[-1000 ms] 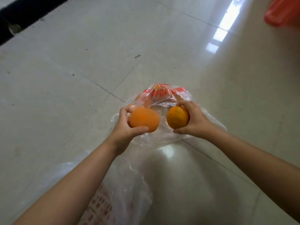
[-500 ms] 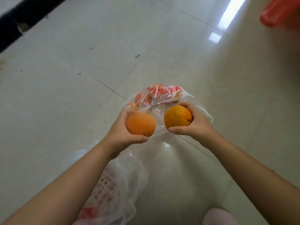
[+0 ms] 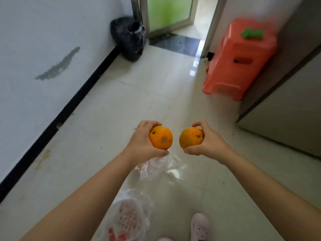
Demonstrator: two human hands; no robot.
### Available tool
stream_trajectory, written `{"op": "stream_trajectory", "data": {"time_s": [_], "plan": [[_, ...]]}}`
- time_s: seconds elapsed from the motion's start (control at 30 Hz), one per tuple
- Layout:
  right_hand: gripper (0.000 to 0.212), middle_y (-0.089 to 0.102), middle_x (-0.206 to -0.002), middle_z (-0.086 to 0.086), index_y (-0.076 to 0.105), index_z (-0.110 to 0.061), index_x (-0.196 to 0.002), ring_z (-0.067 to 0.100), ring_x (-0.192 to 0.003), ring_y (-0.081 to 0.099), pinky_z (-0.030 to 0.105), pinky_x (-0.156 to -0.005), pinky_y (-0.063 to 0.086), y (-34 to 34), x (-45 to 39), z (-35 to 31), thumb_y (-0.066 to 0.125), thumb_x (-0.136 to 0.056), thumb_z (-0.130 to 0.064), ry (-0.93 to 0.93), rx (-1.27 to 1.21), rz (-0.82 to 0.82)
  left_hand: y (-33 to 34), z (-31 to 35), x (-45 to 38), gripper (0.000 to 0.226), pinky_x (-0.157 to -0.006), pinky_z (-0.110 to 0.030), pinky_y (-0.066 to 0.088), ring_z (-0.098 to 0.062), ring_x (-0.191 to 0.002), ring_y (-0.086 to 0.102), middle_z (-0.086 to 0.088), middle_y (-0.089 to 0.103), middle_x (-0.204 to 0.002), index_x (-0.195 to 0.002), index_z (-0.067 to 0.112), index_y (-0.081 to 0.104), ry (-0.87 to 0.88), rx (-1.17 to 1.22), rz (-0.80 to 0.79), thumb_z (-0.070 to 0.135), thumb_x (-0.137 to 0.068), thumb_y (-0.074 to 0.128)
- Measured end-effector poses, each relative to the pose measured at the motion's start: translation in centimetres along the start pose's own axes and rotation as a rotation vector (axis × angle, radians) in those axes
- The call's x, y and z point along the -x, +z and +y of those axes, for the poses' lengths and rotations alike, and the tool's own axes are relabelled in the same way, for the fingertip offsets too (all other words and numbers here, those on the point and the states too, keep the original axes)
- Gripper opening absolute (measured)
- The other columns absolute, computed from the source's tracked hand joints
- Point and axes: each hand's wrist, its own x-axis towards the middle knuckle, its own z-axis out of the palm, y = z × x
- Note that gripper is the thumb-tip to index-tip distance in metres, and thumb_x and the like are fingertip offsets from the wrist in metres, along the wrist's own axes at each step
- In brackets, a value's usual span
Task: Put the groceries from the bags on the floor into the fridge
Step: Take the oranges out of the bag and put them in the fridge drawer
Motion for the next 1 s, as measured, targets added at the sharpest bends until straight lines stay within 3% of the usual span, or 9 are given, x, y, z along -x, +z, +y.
{"op": "stream_trajectory", "data": {"time_s": [0.17,0.23,0.3,0.4,0.5,0.6,0.73,0.87,1.0], "plan": [[0.059,0.048,-0.094,-0.007,0.040,-0.030,-0.103,0.011,-0.080,0.051,0.012,-0.058,0.045,-12.4,8.9,-11.4,0.081,-0.065,-0.012,-0.180,-0.005,0.262,-6.9,17.6,1.2,0.077,-0.080,-0.019,0.037,-0.008,-0.103,0.038,0.009,0.032,-0.114,-0.130,0.021,0.041,0.282,-0.096,0.008,0.016,-0.066,0.083],[0.059,0.047,-0.090,-0.012,0.040,-0.032,-0.104,0.013,-0.085,0.052,0.016,-0.063,0.045,-17.1,12.9,-15.2,0.080,-0.066,-0.013,-0.244,-0.020,0.363,-9.0,24.9,2.1,0.077,-0.075,-0.015,0.038,-0.007,-0.102,0.037,0.009,0.033,-0.115,-0.132,0.022,0.039,0.398,-0.093,0.027,0.016,-0.068,0.082],[0.058,0.049,-0.095,-0.009,0.041,-0.031,-0.106,0.018,-0.093,0.053,0.023,-0.067,0.047,-21.7,16.8,-18.2,0.079,-0.067,-0.012,-0.303,-0.042,0.470,-10.6,31.7,3.2,0.076,-0.064,-0.008,0.036,-0.009,-0.099,0.039,0.008,0.034,-0.112,-0.132,0.022,0.039,0.502,-0.064,0.034,0.014,-0.069,0.082],[0.057,0.050,-0.117,0.007,0.042,-0.028,-0.108,0.022,-0.099,0.053,0.030,-0.073,0.049,-27.9,22.7,-21.0,0.079,-0.068,-0.012,-0.349,-0.035,0.675,-11.3,39.9,5.2,0.075,-0.063,-0.013,0.041,-0.014,-0.096,0.045,0.006,0.039,-0.109,-0.129,0.022,0.041,0.667,-0.062,0.040,0.015,-0.067,0.083],[0.056,0.046,-0.124,0.012,0.043,-0.024,-0.112,0.026,-0.105,0.053,0.036,-0.076,0.053,-32.9,28.2,-22.2,0.078,-0.069,-0.014,-0.366,-0.060,0.824,-10.4,46.4,6.9,0.073,-0.072,-0.019,0.041,-0.015,-0.099,0.047,0.006,0.040,-0.109,-0.128,0.021,0.041,0.818,-0.097,0.050,0.017,-0.067,0.082],[0.062,0.039,-0.115,0.000,0.039,-0.025,-0.124,0.021,-0.101,0.049,0.028,-0.064,0.052,-36.7,33.4,-22.2,0.074,-0.074,-0.013,-0.420,-0.075,0.931,-8.4,52.3,8.2,0.075,-0.080,-0.024,0.038,-0.011,-0.099,0.042,0.006,0.039,-0.110,-0.130,0.020,0.041,0.930,-0.110,0.085,0.019,-0.067,0.082],[0.066,0.038,-0.119,0.002,0.044,-0.026,-0.129,0.025,-0.106,0.050,0.030,-0.067,0.054,-42.6,38.8,-20.5,0.075,-0.072,-0.016,-0.460,0.071,1.174,-4.9,60.0,9.0,0.073,-0.087,-0.028,0.041,-0.014,-0.105,0.043,0.002,0.042,-0.115,-0.131,0.021,0.042,1.050,-0.071,0.160,0.024,-0.069,0.081],[0.054,0.036,-0.117,0.003,0.047,-0.031,-0.121,0.027,-0.104,0.050,0.027,-0.060,0.055,-50.5,42.3,-18.8,0.071,-0.076,-0.012,-0.486,0.095,1.208,-1.4,68.1,8.4,0.071,-0.084,-0.026,0.035,-0.012,-0.100,0.038,-0.005,0.046,-0.122,-0.132,0.022,0.041,1.121,-0.074,0.209,0.024,-0.072,0.078],[0.046,0.037,-0.115,0.003,0.047,-0.029,-0.115,0.029,-0.103,0.049,0.038,-0.068,0.056,-59.7,43.8,-17.5,0.067,-0.079,-0.009,-0.483,0.011,1.194,2.2,76.6,6.6,0.070,-0.086,-0.025,0.032,-0.022,-0.112,0.044,-0.011,0.041,-0.132,-0.136,0.023,0.039,1.090,-0.116,0.221,0.022,-0.076,0.075]]}}
